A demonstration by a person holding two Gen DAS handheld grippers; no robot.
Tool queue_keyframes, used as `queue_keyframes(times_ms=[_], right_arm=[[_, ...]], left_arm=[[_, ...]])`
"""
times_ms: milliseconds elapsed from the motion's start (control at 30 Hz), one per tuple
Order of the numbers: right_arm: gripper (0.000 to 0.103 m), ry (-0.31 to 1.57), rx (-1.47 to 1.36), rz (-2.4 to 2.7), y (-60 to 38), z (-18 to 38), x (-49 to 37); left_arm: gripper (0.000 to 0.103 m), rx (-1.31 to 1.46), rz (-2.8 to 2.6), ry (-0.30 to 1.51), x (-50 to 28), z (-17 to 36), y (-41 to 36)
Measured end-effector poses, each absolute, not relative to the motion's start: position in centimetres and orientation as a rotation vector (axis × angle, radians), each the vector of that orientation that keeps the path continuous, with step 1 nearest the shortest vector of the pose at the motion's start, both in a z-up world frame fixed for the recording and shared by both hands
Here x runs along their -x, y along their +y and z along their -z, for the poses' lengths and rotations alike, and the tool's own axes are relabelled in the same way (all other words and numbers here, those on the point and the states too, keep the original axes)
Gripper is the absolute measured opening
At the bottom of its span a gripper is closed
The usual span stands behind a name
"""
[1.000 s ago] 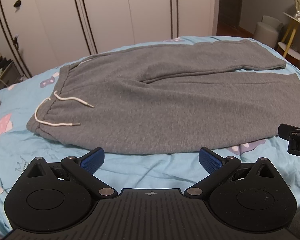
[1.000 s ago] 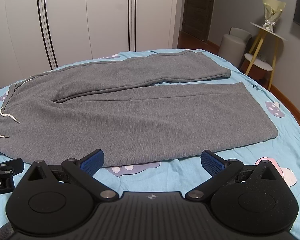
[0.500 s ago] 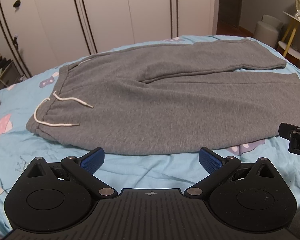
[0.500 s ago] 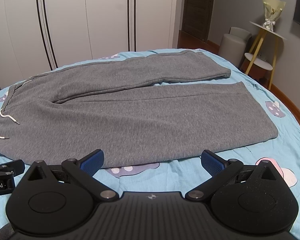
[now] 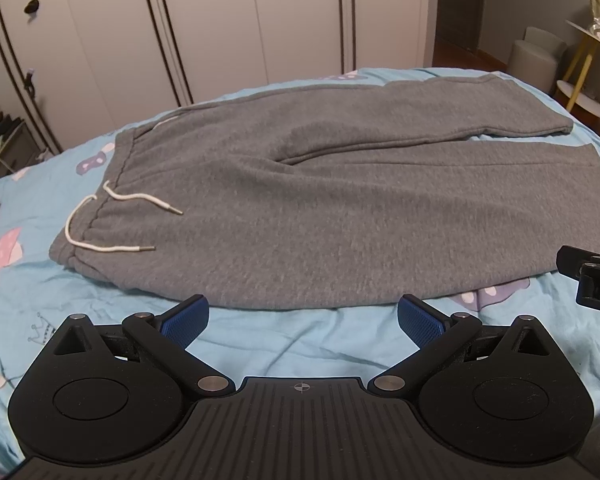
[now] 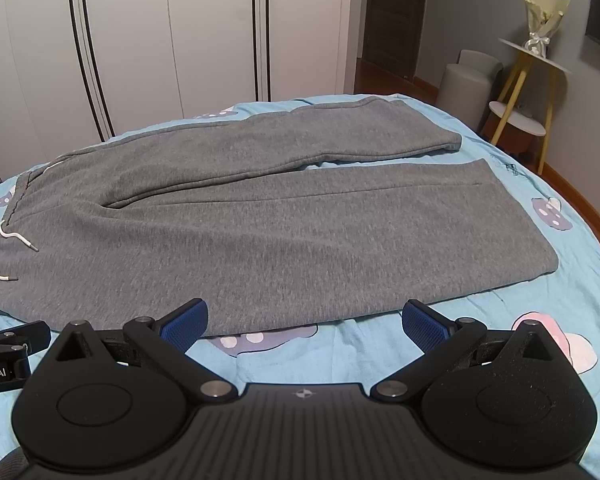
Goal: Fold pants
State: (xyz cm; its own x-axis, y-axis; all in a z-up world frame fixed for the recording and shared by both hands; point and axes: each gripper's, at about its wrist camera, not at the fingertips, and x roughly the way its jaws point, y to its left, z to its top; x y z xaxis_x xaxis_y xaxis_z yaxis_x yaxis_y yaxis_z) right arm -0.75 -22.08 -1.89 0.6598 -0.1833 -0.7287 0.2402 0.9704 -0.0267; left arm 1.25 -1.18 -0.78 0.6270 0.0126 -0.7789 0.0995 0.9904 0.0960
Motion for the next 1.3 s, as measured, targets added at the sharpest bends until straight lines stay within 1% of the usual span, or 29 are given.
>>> queue_keyframes(times_ms=[500, 667, 733, 800, 833, 1000, 1133, 1233, 1300], right_arm=[[0.103, 0.827, -0.082, 0.234, -23.0, 3.4, -1.1], [0.103, 0.705, -0.082, 0.223, -24.1, 2.9, -1.5], [0.103, 0.709, -0.069, 0.198, -24.8, 2.7, -2.9], [0.103, 0.830, -0.099, 0.115, -26.1, 3.2, -6.1], [0.103, 0.862, -0.123, 0.082, -26.8, 3.3, -7.4], [0.103, 0.848, -0.300, 0.087, -33.4, 1.4, -17.0], [0.103, 0.821, -0.359, 0.221, -39.4, 0.2, -27.9], [0.103, 0.865, -0.512, 0.306, -44.4, 1.8, -35.8], [0.097, 0.911, -0.557, 0.380, -47.0, 3.8, -40.4]], left_arm=[[0.103, -0.134, 0.029, 0.948, -3.7, 2.3, -1.6], [0.103, -0.113, -0.030, 0.957, -6.2, 2.2, -1.7], [0.103, -0.087, -0.073, 0.949, -7.6, 1.8, -1.7], [0.103, -0.049, -0.104, 0.954, -9.4, 1.3, -1.7], [0.103, -0.027, -0.119, 0.961, -10.3, 1.2, -1.7], [0.103, 0.090, -0.254, 0.963, -15.3, 1.7, -1.7], [0.103, 0.077, -0.410, 0.906, -17.7, 4.7, -2.1], [0.103, 0.037, -0.519, 0.910, -19.2, 8.0, -2.2], [0.103, 0.015, -0.530, 0.886, -19.7, 9.6, -2.5]])
